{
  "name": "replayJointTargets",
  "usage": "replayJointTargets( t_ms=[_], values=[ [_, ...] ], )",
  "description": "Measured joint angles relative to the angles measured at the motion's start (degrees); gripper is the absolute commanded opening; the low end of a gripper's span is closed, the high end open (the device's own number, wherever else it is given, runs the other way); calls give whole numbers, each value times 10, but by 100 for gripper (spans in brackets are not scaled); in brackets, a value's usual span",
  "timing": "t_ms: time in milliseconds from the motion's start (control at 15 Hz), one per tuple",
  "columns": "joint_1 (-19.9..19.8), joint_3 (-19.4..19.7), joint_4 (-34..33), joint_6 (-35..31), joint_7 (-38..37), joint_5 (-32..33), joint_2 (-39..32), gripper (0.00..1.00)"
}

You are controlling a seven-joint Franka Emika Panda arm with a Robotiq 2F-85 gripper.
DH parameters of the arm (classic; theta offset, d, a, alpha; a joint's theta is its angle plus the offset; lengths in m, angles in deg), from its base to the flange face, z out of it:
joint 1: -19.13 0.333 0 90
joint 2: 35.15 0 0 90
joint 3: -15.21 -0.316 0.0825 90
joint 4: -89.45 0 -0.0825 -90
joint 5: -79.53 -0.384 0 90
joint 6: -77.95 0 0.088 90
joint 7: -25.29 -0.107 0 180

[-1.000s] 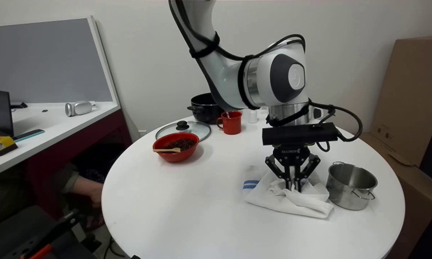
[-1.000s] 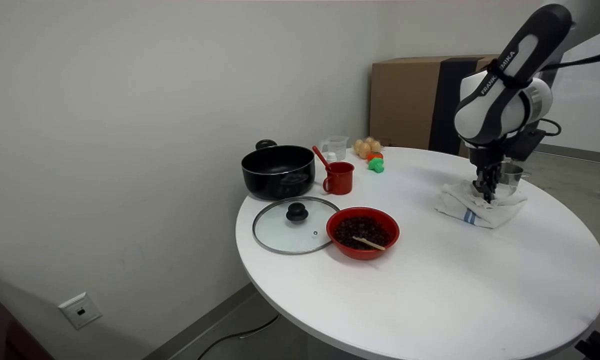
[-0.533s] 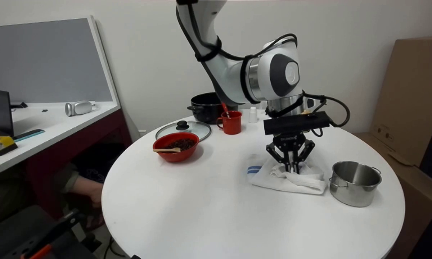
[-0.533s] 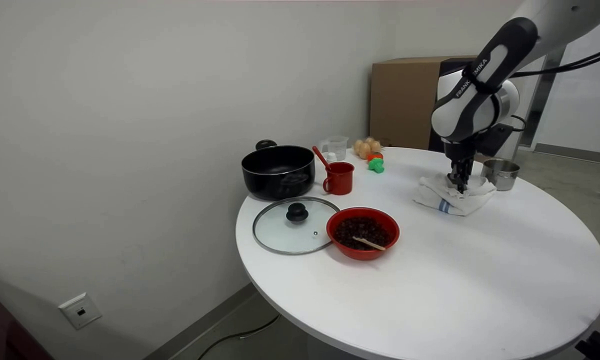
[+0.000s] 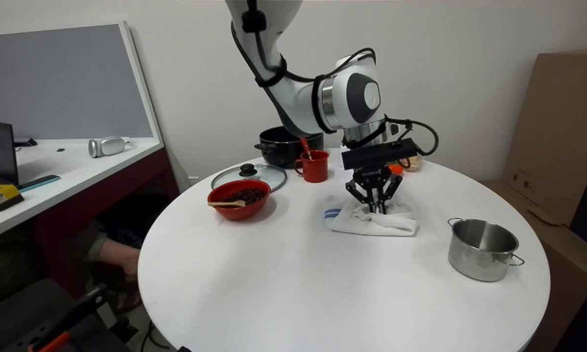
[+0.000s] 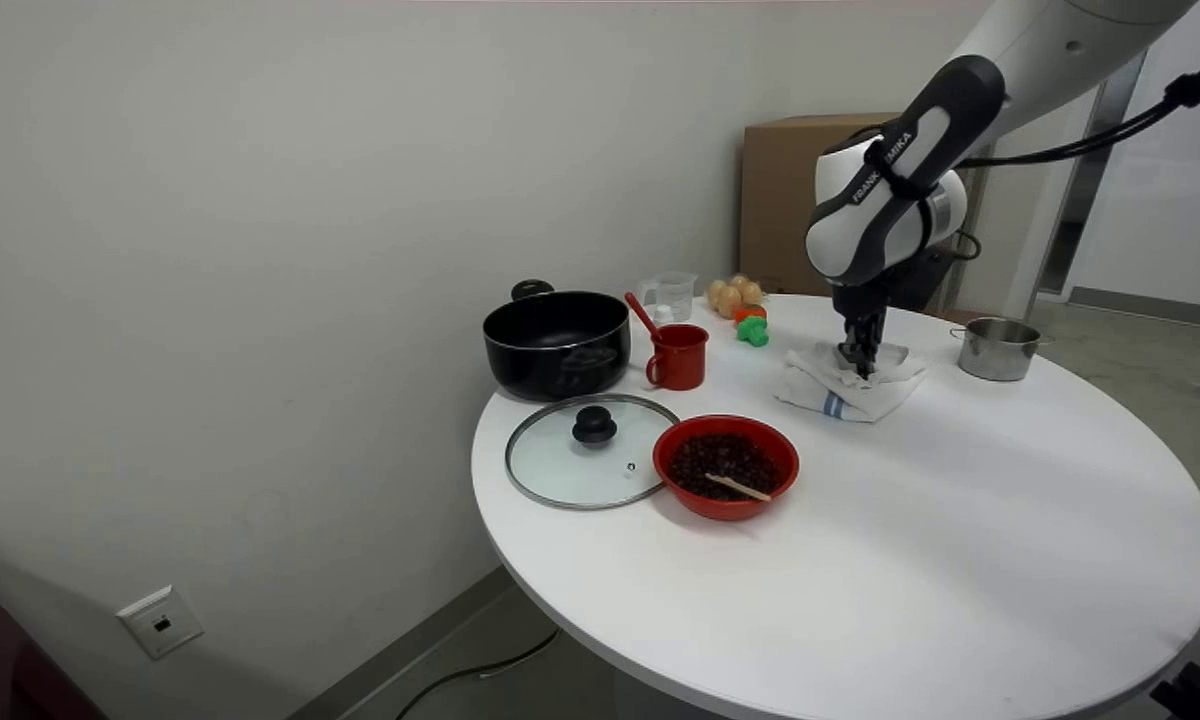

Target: Move the silver pot to the right side of the table, use the white and blue towel to wipe the table

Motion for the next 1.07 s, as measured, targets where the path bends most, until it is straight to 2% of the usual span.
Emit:
replayJointTargets(
  t_ms=[533,1067],
  values=[
    [64,-10,-11,0,5,14,-6,3],
    [72,-11,3,-4,25,27,0,3]
  ],
)
